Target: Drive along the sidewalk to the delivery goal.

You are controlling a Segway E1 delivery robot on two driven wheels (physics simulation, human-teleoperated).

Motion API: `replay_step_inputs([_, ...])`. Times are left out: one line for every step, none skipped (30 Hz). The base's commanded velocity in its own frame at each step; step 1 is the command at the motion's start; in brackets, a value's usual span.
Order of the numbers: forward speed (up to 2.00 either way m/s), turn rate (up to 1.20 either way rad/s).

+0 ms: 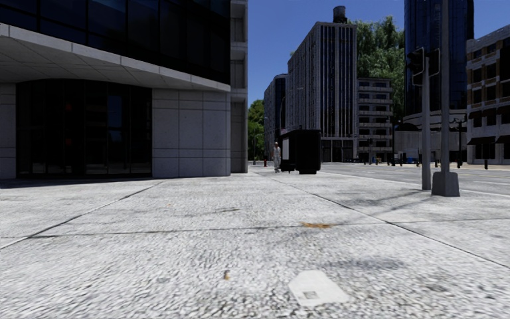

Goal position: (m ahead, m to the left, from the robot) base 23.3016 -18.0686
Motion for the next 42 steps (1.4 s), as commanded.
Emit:
replay_step_inputs([1.96, -0.02])
replay_step_inputs([1.96, -0.02])
replay_step_inputs([1.96, -0.02])
replay_step_inputs([1.96, -0.02])
replay_step_inputs([1.96, -0.02])
replay_step_inputs([1.96, -0.02])
replay_step_inputs([1.96, -0.02])
replay_step_inputs([1.96, -0.02])
replay_step_inputs([1.96, -0.02])
replay_step_inputs([1.96, -0.02])
replay_step_inputs([1.96, -0.02])
replay_step_inputs([1.96, -0.02])
replay_step_inputs([1.96, -0.02])
replay_step_inputs([1.96, -0.02])
replay_step_inputs([1.96, -0.02])
replay_step_inputs([1.96, -0.02])
replay_step_inputs([1.96, -0.02])
replay_step_inputs([1.96, -0.02])
replay_step_inputs([1.96, -0.02])
replay_step_inputs([1.96, -0.02])
replay_step_inputs([1.96, -0.02])
replay_step_inputs([1.96, -0.02])
replay_step_inputs([1.96, -0.01])
replay_step_inputs([1.96, -0.01])
replay_step_inputs([1.96, -0.01])
replay_step_inputs([1.96, -0.01])
replay_step_inputs([1.96, -0.01])
replay_step_inputs([1.96, -0.01])
replay_step_inputs([1.96, -0.01])
replay_step_inputs([1.96, -0.01])
replay_step_inputs([1.96, -0.01])
replay_step_inputs([1.96, -0.01])
replay_step_inputs([1.96, -0.01])
replay_step_inputs([1.96, -0.01])
replay_step_inputs([1.96, -0.01])
replay_step_inputs([1.96, -0.01])
replay_step_inputs([1.96, -0.01])
replay_step_inputs([1.96, -0.01])
replay_step_inputs([1.96, -0.01])
replay_step_inputs([1.96, -0.01])
replay_step_inputs([1.96, -0.01])
replay_step_inputs([1.96, -0.01])
